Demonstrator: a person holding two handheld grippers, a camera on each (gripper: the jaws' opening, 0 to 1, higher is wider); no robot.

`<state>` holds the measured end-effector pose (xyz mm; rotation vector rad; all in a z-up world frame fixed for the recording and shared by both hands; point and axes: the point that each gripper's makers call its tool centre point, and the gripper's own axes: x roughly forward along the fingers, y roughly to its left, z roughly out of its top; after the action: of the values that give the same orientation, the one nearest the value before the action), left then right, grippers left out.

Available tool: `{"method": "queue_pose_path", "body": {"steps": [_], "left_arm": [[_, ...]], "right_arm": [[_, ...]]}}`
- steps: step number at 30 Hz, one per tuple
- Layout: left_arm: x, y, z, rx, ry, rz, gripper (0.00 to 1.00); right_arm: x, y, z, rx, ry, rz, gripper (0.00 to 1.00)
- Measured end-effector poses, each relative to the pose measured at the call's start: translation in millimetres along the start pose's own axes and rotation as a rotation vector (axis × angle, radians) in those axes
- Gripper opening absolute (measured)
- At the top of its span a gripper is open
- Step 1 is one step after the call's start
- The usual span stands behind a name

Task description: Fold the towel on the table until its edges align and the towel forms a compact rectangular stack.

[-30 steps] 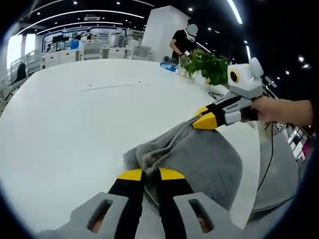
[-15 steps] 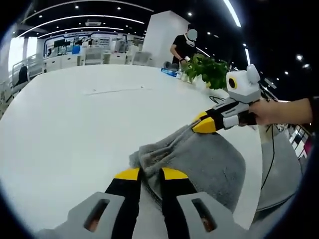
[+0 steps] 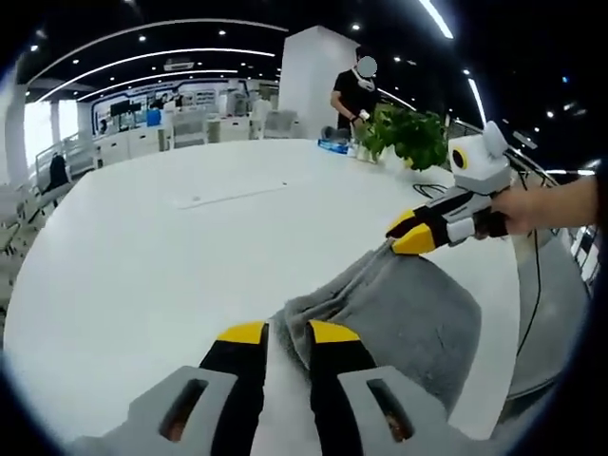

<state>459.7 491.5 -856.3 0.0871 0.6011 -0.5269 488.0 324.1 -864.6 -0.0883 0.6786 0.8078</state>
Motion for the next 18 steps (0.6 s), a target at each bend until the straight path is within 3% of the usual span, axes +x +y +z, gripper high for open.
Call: {"method": "queue_pose_path", "body": {"steps": [6, 9, 14, 18], "left_arm": [[-14.3, -1.9, 5.0, 0.105, -0.011, 0.001, 0.25], [-21.1, -10.6, 4.6, 0.192, -0.003, -0.024, 0.28], [-31.0, -30.9, -4.7, 0.303, 0.044, -0.069, 0.33], [-39.8, -53.9, -10.6, 0.330, 0.050, -0.134, 0.34]], "right_arm": [[-14.4, -0.1, 0.8, -0.022, -0.011, -0.003, 0.28], [-22.6, 5.9, 0.1, -0.074, -0.008, 0.005, 0.30], [-29.6, 18.3, -4.3, -0.121, 0.008, 0.035, 0.32], [-34.3, 30.1, -8.2, -0.152, 0.017, 0.062, 0.34]]}}
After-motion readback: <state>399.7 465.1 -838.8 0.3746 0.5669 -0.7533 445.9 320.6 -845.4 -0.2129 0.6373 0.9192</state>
